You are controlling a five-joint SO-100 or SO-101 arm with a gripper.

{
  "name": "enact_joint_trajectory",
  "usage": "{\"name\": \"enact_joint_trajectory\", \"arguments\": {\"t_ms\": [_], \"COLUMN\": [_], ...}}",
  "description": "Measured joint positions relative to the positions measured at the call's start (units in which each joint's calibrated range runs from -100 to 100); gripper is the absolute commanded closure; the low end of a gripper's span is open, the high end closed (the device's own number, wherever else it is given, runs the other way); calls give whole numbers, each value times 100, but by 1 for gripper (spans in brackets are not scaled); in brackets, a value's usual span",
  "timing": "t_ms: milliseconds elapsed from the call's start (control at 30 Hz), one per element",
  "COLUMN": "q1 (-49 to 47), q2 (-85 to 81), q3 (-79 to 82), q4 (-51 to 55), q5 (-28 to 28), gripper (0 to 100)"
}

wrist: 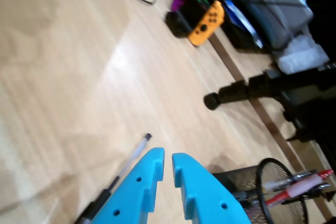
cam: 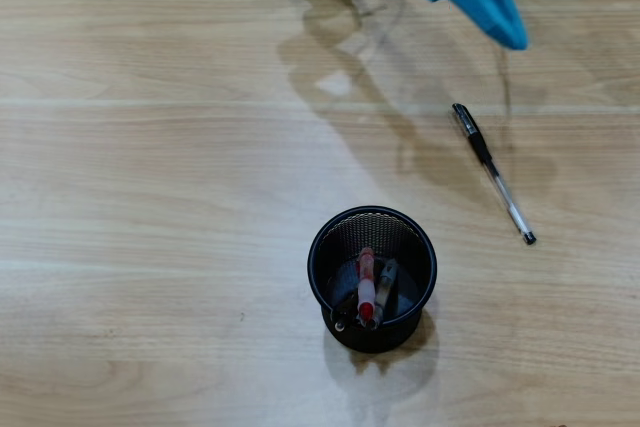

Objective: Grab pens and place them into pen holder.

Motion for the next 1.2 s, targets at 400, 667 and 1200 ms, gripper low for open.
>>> {"name": "enact_joint_trajectory", "arguments": {"t_ms": [400, 667, 1200], "q1": [-731, -686, -217], "q2": [59, 1408, 3342], "q3": [391, -204, -4359], "q4": [0, 277, 4438], "q5": [-457, -1283, -1969], "gripper": [98, 98, 98]}}
